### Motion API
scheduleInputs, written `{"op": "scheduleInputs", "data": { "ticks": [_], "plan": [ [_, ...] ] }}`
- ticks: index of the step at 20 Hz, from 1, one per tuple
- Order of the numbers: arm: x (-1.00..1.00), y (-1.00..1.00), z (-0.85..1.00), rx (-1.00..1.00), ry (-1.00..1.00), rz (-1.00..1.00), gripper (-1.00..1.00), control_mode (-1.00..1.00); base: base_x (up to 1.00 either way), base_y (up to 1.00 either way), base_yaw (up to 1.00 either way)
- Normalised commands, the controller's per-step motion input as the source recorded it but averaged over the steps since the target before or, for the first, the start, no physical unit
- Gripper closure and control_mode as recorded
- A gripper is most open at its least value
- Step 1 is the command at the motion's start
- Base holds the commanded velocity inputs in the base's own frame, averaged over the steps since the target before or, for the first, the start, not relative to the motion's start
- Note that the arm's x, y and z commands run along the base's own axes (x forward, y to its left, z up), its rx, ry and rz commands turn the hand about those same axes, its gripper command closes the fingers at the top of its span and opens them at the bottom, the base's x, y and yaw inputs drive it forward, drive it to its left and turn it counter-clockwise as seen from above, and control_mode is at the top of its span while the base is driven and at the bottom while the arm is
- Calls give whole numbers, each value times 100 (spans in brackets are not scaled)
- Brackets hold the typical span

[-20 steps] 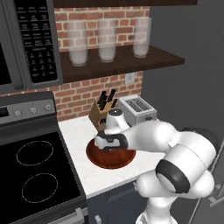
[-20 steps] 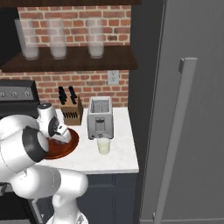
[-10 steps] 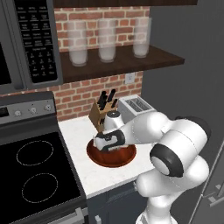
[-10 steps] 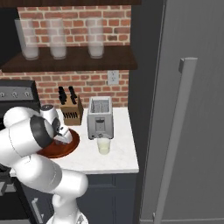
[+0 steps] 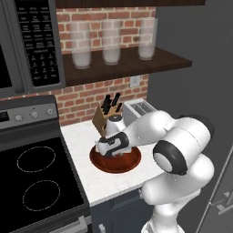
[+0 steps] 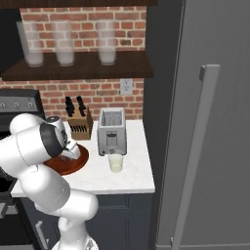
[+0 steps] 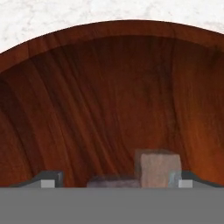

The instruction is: Grab a lemon wedge from the fridge and one ice cube from the ice bowl, and put them in the glass of lemonade.

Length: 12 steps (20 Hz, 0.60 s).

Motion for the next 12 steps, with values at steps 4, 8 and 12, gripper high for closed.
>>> {"op": "scheduleInputs", "data": {
  "ticks": [4, 8, 12],
  "plan": [
    [0, 4, -26, 0, 0, -1, 100, -100, 0, 0, 0],
    [0, 3, -25, 0, 0, 0, 100, -100, 0, 0, 0],
    [0, 0, -16, 0, 0, 0, 100, -100, 0, 0, 0]
  ]
}}
